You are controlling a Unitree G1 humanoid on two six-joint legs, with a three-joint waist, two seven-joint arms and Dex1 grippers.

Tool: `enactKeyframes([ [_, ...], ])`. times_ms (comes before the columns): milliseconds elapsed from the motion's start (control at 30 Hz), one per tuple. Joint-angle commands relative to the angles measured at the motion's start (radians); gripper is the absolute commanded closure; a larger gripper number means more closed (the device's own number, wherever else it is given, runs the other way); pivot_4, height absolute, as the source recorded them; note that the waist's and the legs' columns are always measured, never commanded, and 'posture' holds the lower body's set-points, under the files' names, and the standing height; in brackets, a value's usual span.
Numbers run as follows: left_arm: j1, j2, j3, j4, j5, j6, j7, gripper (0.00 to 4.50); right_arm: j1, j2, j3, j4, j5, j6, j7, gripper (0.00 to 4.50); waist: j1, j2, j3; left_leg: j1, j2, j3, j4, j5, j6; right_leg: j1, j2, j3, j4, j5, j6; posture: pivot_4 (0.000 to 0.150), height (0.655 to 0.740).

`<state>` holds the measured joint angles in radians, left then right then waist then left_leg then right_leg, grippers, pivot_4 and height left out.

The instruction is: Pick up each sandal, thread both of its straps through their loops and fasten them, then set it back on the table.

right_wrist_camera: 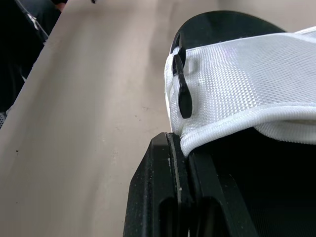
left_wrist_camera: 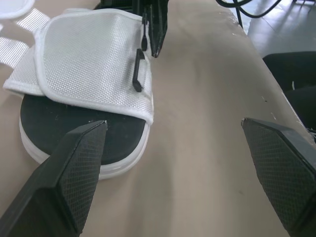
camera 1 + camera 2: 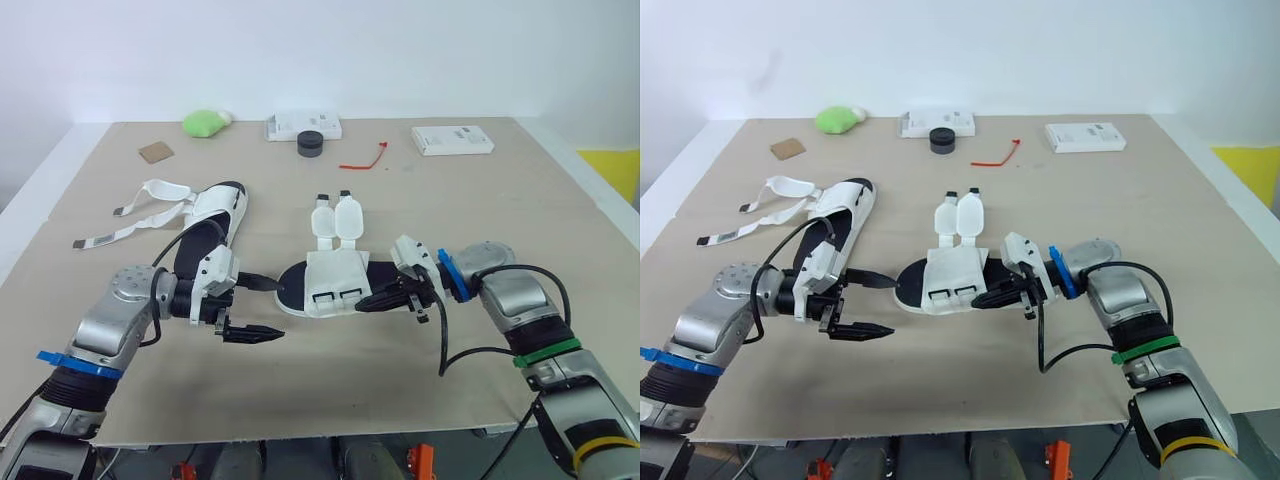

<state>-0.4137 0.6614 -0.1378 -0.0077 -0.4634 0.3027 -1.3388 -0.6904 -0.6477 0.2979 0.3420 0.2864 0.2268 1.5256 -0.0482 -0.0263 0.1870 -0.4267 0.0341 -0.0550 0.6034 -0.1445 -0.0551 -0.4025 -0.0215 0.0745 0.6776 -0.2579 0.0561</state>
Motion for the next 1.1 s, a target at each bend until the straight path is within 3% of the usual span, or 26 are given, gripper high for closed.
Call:
enactKeyframes([
  [33,-0.007,0.0,0.044,0.012,-0.01,-0.02,0.004,0.0,0.0,0.004,0.022,0.004,-0.03,-0.017,0.042,4.47,-0.001,0.0,0.0,0.0,0.0,0.0,-0.001,0.0,0.0,0.0,0.0,0.0,0.0,0.0,0.0,0.15,0.74],
  [400,-0.118,-0.06,0.052,0.169,0.006,-0.035,-0.004,0.0,0.005,0.033,0.032,0.029,-0.04,-0.019,0.057,4.47,-0.001,0.0,0.0,0.0,0.002,-0.001,-0.001,0.0,0.0,0.0,0.002,-0.001,0.0,0.0,-0.001,0.15,0.74],
  [800,-0.269,-0.147,-0.014,0.429,0.114,-0.143,-0.086,0.0,0.027,0.043,0.014,-0.008,-0.03,0.007,0.037,4.47,-0.007,0.0,0.0,0.001,0.005,-0.001,-0.001,0.0,0.0,0.0,0.006,0.0,0.001,0.0,-0.002,0.15,0.74],
  [1100,-0.367,-0.204,-0.015,0.601,0.161,-0.209,-0.124,4.16,0.053,0.039,-0.001,-0.052,-0.03,0.028,0.029,4.5,-0.003,0.0,0.0,0.001,0.005,-0.001,-0.002,-0.001,0.0,-0.001,0.007,0.0,0.001,0.0,-0.003,0.15,0.74],
])
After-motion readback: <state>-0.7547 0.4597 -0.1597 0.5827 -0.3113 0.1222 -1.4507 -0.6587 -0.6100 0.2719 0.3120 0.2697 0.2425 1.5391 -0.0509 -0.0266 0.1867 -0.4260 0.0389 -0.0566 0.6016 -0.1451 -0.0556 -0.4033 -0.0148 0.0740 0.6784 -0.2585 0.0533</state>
